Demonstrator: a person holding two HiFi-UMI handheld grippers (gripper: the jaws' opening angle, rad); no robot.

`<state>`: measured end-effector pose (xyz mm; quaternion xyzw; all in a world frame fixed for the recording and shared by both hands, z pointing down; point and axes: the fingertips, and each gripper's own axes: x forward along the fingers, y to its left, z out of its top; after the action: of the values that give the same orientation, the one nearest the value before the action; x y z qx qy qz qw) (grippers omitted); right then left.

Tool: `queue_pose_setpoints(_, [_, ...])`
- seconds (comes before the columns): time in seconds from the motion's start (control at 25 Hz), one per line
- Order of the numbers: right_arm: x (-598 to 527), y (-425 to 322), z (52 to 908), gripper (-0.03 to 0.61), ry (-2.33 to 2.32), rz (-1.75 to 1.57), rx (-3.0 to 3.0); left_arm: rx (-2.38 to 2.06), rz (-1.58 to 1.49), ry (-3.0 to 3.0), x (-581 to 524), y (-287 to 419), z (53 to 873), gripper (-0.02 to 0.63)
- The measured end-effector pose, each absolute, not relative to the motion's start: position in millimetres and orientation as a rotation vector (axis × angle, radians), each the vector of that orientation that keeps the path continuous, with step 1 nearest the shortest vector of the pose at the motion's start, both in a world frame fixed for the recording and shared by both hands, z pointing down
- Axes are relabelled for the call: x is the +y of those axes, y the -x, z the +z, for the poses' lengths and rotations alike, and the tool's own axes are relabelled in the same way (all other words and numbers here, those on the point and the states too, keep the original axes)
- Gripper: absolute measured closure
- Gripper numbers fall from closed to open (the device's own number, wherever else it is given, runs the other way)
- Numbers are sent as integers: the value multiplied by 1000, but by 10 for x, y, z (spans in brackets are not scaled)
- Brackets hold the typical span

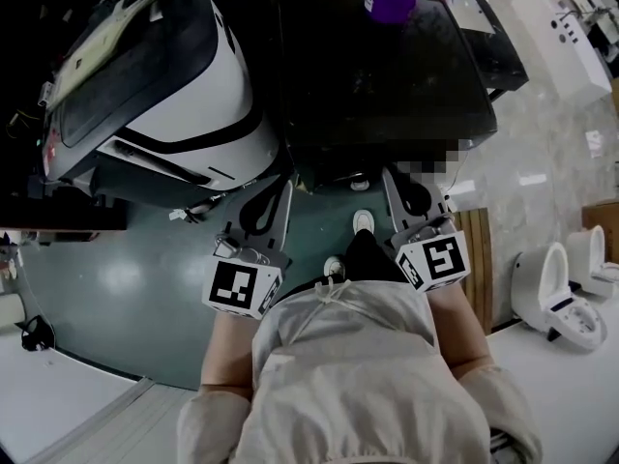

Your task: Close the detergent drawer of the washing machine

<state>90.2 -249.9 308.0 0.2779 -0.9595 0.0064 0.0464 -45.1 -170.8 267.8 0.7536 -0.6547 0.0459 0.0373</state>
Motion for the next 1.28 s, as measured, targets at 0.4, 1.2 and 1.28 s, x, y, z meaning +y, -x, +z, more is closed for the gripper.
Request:
queue_pose_setpoints(0.4, [-2470,-996,2714,575,-849,-114,-2955,-2078,116,-2327,-1684,532,2302,595])
queue_pose_setpoints(1.2, [-2493,-993,2752,577,-862,-159,-2899,-2024,133,-2313,-1721,531,2475,595])
queue_pose_setpoints(1.28, [-2474,-985,2745,577,-851,-171,-2902,-2023,137,-2310,-1710,523,2483,595])
